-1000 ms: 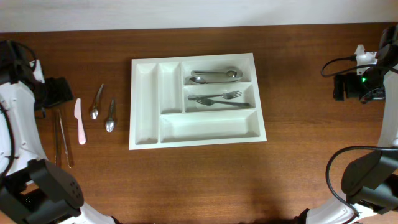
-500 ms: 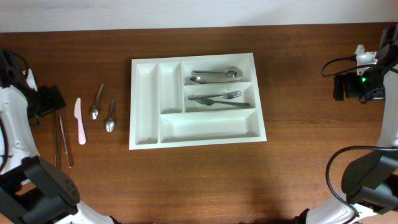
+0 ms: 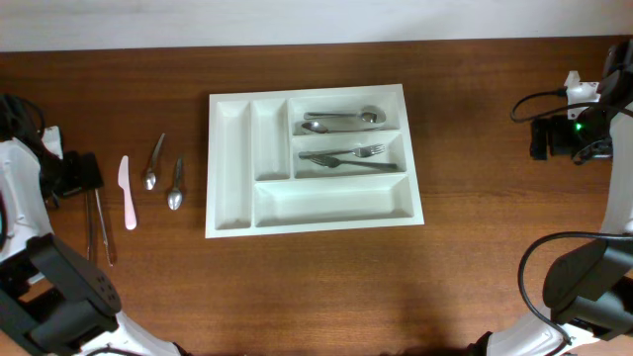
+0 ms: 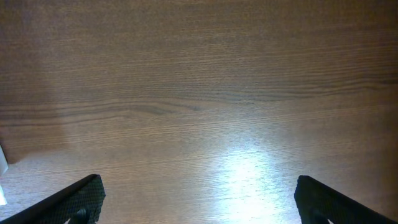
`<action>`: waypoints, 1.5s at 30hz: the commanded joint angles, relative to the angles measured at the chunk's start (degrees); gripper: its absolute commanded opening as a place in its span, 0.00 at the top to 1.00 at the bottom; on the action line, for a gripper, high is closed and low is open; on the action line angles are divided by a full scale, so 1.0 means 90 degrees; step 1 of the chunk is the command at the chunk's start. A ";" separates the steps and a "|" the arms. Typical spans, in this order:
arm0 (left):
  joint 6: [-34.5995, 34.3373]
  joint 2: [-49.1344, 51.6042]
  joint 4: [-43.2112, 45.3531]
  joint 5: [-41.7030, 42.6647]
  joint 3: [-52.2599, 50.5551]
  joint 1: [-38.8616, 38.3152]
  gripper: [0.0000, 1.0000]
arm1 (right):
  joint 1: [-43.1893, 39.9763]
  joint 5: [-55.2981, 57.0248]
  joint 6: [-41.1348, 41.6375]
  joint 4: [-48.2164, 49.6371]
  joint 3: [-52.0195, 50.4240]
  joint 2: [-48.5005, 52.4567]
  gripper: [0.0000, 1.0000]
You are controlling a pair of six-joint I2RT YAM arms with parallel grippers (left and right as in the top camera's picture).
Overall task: Pack container
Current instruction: 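Lower the left gripper and close it on the tongs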
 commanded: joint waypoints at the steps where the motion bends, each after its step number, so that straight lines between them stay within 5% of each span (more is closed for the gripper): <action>1: 0.0374 0.0420 0.0090 -0.0024 -0.0124 0.0015 0.01 | -0.0005 0.0051 -0.0041 -0.0002 -0.0017 0.0010 0.01; 45: 0.1260 0.1258 0.0935 0.0823 -0.0848 0.0780 0.01 | -0.0005 0.0051 -0.0041 -0.0002 -0.0017 0.0010 0.01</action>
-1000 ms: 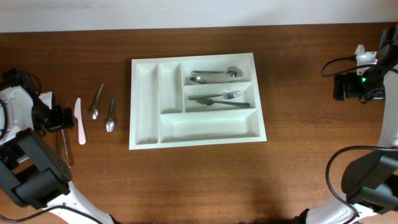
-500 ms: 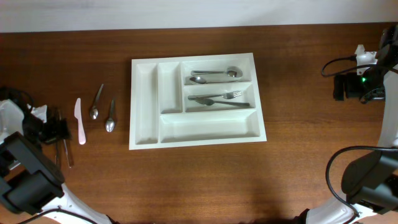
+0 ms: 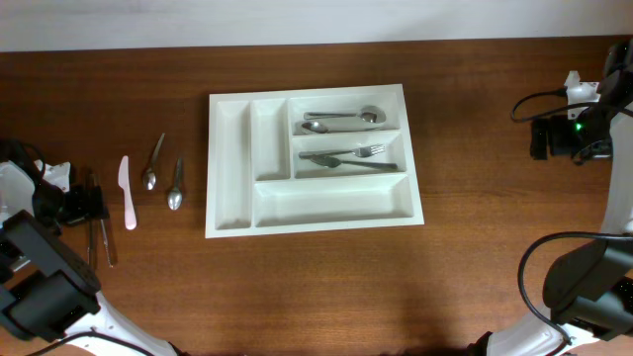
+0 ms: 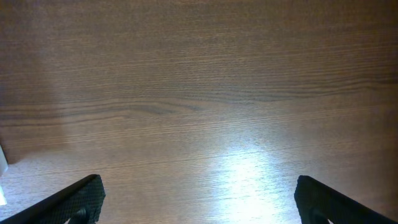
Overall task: Pack container
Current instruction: 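Lower the left gripper and close it on the tongs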
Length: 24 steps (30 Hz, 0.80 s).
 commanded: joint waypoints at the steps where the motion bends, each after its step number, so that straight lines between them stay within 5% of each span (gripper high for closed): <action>1: 0.0221 0.0342 0.0182 0.0117 -0.0039 -0.0010 0.01 | -0.0005 0.0051 -0.0044 -0.0002 -0.0017 0.0010 0.01; 24: 0.0211 0.0653 0.0549 -0.0226 -0.0039 -0.0301 0.01 | -0.0005 0.0051 -0.0044 -0.0002 -0.0017 0.0010 0.01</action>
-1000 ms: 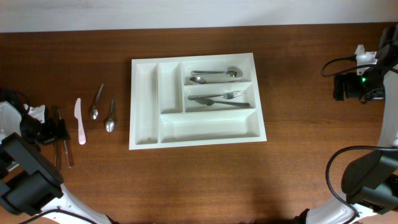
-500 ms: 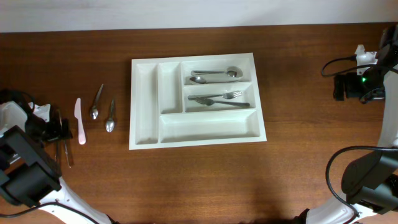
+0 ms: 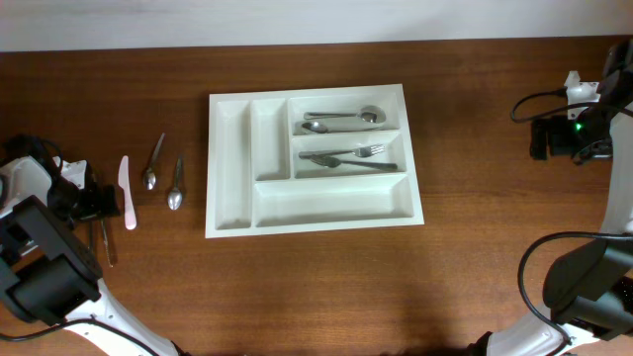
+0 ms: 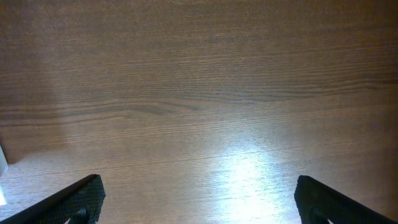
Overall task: Pack container
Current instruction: 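Lower the left gripper and close it on the tongs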
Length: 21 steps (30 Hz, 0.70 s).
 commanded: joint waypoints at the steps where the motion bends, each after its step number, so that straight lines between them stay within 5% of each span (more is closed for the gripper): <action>1: 0.0097 0.0119 0.0012 -0.0066 -0.0036 0.0005 0.01 | -0.0005 0.0053 -0.0044 0.0000 -0.0017 0.0010 0.01; 21: 0.0097 0.0284 -0.0066 -0.0066 -0.0036 0.0005 0.01 | -0.0005 0.0053 -0.0044 0.0000 -0.0017 0.0010 0.01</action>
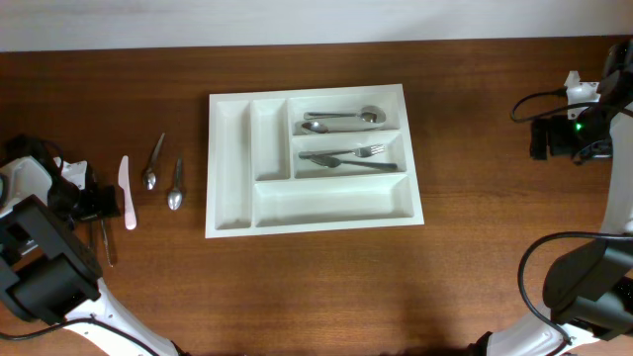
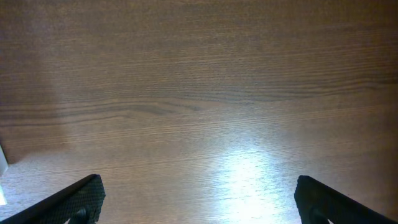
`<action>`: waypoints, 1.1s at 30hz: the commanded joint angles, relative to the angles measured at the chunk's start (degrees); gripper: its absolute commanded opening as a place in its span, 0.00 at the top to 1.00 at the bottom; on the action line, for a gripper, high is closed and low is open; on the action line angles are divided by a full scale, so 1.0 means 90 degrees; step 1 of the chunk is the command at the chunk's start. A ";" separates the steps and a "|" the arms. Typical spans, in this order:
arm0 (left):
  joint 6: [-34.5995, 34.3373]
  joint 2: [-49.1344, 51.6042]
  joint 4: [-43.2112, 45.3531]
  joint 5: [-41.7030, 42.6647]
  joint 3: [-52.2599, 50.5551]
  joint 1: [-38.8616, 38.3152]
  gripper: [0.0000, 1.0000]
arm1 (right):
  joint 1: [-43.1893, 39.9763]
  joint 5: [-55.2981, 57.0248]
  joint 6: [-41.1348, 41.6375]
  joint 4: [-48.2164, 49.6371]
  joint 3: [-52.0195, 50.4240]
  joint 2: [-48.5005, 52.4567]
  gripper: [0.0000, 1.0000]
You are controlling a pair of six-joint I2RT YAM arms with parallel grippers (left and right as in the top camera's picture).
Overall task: Pack container
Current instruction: 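Lower the left gripper and close it on the tongs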
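Note:
A white cutlery tray [image 1: 232,158] lies mid-table in the overhead view. One right-hand compartment holds two spoons [image 1: 341,119], the one below holds forks [image 1: 346,156]. On the wood left of it lie a pink knife [image 1: 127,193], two loose spoons [image 1: 175,186] and dark-handled utensils [image 1: 104,242]. My left gripper [image 1: 94,204] is low over those dark utensils, just left of the pink knife; its jaws are too small to read. My right gripper [image 2: 199,208] stands open over bare wood at the far right, nothing between its fingers [image 2: 71,200].
The tray's two long left slots and its wide front compartment [image 1: 331,201] hold nothing. A black cable [image 1: 529,104] loops beside the right arm near the table's right edge. A white corner shows at the left edge of the right wrist view.
My left gripper was at the far ends of the dark-handled utensils by the table's left edge. Then it sat nearer the table's front, over their middle. By 0.7 s ago it had shifted slightly right toward the pink knife, where it stays. The right arm and all cutlery kept their places.

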 commanded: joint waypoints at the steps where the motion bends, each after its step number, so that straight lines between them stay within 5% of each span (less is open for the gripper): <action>1: 0.0095 0.0250 -0.0041 -0.0051 -0.0039 0.0005 0.01 | -0.0005 0.0053 -0.0041 -0.0002 -0.0017 0.0010 0.01; 8: 0.0097 0.0262 -0.0058 -0.0053 -0.0039 0.0005 0.00 | -0.0005 0.0051 -0.0041 0.0000 -0.0017 0.0010 0.01; 13: 0.0097 0.0262 -0.0061 -0.0051 -0.0039 0.0005 0.36 | -0.0005 0.0051 -0.0041 -0.0002 -0.0017 0.0010 0.01; 22: 0.0097 0.0262 -0.0058 -0.0051 -0.0039 0.0005 0.78 | -0.0005 0.0053 -0.0041 0.0000 -0.0017 0.0010 0.01; 28: -0.0024 0.0262 -0.0056 -0.0049 -0.0036 0.0005 0.98 | -0.0005 0.0051 -0.0041 -0.0002 -0.0017 0.0010 0.01; 33: -0.0520 0.0260 -0.0134 0.0002 0.0066 0.0002 0.98 | -0.0005 0.0051 -0.0041 -0.0002 -0.0017 0.0010 0.01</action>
